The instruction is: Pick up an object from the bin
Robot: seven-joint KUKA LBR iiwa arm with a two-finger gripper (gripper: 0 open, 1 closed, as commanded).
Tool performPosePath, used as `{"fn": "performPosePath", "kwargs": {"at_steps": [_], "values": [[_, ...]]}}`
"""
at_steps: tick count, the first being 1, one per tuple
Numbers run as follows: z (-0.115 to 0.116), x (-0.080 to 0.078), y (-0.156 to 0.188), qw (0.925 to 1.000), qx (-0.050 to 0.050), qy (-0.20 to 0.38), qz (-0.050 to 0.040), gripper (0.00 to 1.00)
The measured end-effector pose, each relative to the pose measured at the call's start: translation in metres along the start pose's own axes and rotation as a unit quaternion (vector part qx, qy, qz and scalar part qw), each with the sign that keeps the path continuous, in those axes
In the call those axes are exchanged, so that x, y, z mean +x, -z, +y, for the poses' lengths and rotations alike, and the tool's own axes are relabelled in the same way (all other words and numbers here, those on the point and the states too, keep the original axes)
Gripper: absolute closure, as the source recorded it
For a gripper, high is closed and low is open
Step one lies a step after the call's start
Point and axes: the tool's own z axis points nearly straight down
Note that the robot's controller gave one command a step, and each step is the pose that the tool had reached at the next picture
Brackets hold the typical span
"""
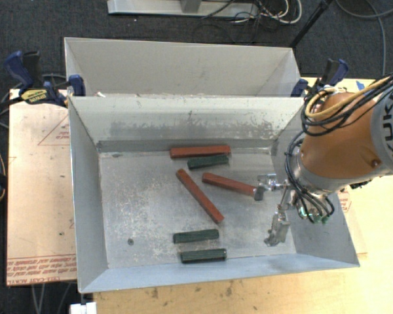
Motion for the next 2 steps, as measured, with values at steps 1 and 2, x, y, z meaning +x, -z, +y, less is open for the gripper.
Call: {"fn": "performPosePath", "kwargs": {"at_steps": [1,2], "values": [[0.0,-0.002,0.003,1.0,0.0,0.001,-0.0036,0.0],[0.008,-0.039,-0.037,0.9984,0.0,-0.057,-0.0071,0.0]]}}
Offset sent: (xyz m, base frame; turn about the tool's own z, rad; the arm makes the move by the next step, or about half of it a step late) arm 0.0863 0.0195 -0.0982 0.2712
